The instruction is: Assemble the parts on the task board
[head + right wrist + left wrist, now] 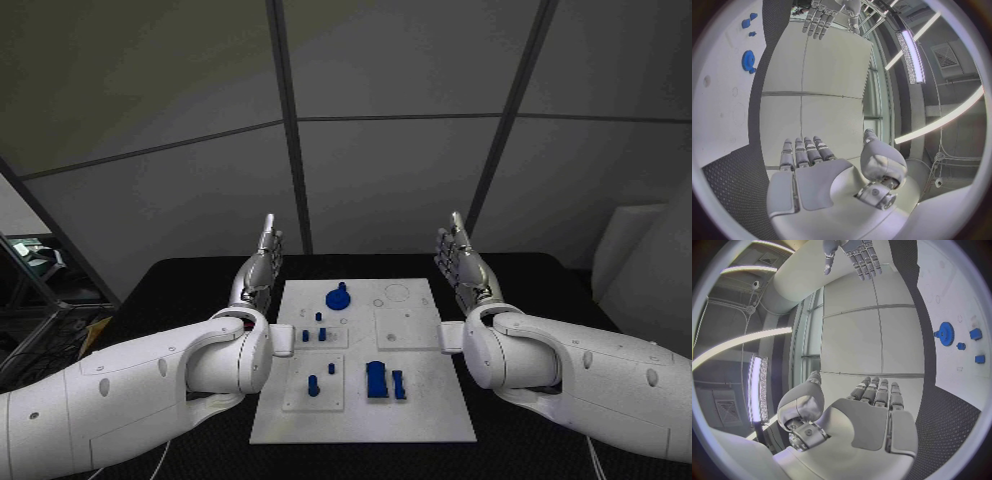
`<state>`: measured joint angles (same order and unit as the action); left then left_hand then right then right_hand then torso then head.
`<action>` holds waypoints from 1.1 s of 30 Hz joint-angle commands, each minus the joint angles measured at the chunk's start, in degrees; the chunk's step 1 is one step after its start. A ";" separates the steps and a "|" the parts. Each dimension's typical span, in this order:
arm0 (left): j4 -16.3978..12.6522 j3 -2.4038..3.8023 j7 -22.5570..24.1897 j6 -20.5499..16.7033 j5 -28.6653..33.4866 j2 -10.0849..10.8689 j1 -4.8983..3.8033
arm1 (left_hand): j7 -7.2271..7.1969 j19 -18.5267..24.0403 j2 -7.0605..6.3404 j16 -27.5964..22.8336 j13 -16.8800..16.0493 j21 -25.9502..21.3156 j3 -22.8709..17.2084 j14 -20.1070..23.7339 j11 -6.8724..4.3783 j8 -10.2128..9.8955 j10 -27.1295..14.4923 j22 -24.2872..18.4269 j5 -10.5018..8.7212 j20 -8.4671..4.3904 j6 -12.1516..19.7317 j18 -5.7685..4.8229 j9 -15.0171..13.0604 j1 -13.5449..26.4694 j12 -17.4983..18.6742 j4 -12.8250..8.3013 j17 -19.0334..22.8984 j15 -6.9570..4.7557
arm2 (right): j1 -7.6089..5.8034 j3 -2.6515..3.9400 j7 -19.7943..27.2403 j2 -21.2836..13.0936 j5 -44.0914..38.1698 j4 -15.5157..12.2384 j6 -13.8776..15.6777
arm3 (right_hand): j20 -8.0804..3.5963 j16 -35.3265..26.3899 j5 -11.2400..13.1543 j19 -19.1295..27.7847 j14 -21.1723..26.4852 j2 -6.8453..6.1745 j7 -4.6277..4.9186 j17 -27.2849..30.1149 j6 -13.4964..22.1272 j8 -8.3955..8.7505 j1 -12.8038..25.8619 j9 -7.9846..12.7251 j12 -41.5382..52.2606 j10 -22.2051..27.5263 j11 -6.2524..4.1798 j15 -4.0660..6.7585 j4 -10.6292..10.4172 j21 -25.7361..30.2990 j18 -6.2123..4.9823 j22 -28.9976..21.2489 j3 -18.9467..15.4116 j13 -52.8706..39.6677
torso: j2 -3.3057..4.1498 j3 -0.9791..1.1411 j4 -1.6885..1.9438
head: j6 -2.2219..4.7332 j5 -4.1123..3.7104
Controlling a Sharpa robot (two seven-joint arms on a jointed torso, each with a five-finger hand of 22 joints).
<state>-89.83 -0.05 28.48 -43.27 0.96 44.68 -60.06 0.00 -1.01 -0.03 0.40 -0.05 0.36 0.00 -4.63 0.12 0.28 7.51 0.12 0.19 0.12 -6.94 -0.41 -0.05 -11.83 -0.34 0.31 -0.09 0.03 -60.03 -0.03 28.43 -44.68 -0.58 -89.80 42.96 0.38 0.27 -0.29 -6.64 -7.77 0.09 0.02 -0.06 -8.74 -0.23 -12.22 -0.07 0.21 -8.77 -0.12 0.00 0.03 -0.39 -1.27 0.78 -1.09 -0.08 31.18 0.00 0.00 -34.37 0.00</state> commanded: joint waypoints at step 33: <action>-0.12 0.05 1.31 -0.85 -0.96 0.01 -0.11 | 0.00 1.01 0.03 -0.40 0.05 -0.36 0.00 4.63 -0.12 -0.28 -7.51 -0.12 -0.19 -0.12 6.94 0.41 0.05 11.83 0.34 -0.31 0.09 -0.03 | -0.13 0.03 1.37 -0.01 0.58 -0.15 1.16 | -0.38 -0.27 0.29 6.64 7.77 -0.09 -0.02 0.06 8.74 0.23 12.22 0.07 -0.21 8.77 0.12 0.00 -0.03 0.39 1.27 -0.78 1.09 0.08 | 0.00 0.00 0.00 | -0.01 0.00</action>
<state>-89.85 -0.05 28.61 -43.93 0.76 44.69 -60.06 0.01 -0.39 -0.05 0.19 -0.09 0.37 0.00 -0.32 0.04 0.31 0.24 0.06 0.19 -0.09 -0.20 -0.38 -0.08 -0.38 -0.34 0.31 -0.06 0.00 -60.03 -0.03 28.92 -44.68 0.17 -89.82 43.83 -0.01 0.28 -0.30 -0.31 -0.20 -0.07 -0.01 -0.09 -0.29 -0.23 -0.37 -0.08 0.21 -0.30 0.00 0.01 0.02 -0.39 -0.39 0.09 -0.34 -0.05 31.18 0.00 0.00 -34.37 0.00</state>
